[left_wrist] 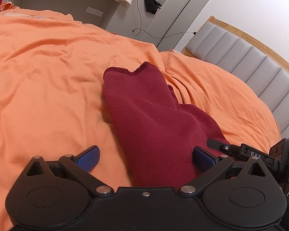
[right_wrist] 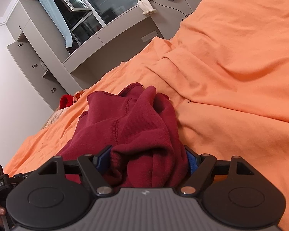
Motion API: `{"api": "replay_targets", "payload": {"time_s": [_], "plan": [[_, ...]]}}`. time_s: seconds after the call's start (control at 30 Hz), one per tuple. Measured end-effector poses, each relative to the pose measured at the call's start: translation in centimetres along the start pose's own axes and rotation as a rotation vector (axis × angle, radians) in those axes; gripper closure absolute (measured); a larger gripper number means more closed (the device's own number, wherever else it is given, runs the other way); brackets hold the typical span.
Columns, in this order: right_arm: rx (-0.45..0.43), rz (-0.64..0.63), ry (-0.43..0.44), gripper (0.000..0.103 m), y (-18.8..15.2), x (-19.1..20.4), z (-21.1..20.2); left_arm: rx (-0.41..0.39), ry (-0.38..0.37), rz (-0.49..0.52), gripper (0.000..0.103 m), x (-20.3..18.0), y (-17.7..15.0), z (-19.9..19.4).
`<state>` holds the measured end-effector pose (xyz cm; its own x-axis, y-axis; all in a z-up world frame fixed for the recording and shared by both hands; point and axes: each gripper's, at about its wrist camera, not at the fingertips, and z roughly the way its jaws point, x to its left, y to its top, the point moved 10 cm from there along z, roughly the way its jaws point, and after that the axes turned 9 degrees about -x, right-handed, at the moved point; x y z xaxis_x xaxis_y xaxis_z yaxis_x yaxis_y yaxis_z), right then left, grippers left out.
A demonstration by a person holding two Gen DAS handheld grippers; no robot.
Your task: Fold small clothes
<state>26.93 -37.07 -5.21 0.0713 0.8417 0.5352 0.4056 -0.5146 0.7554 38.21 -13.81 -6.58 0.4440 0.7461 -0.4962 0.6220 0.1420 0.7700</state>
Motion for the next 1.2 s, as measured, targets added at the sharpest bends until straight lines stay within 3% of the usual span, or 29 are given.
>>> {"api": "replay_targets", "payload": {"time_s": [0.23,0.6,0.67,0.8,0.93,1.1,1.2], "plan": [[-0.002,-0.001,-0.001,0.024,0.0,0.0,0.0,-0.008,0.005,0.004,0.0,0.0,-0.2,-0.1],[-0.015,-0.082,0.0,0.054,0.4,1.6,-0.5,0.039,-0.004,-0.032,0.004,0.0,-0.1,0.4],[-0.028,-0.12,-0.009,0.06,0.6,2.0,-0.6,0.052,-0.02,-0.053,0.009,-0.1,-0.1,0.5],[-0.047,-0.216,-0.046,0.064,0.8,3.1,-0.9,0.09,-0.081,-0.098,0.043,-0.8,-0.2,0.6],[-0.066,-0.32,-0.085,0.067,1.1,4.3,-1.0,0.061,-0.059,-0.069,0.062,-1.4,0.4,0.4],[-0.107,-0.352,-0.096,0.07,2.5,5.5,-1.1,0.016,-0.052,0.067,0.068,-3.2,2.4,-0.2],[-0.152,-0.371,-0.057,0.074,3.4,7.2,-1.3,-0.018,-0.056,0.145,0.069,-4.4,4.5,-0.7]]}}
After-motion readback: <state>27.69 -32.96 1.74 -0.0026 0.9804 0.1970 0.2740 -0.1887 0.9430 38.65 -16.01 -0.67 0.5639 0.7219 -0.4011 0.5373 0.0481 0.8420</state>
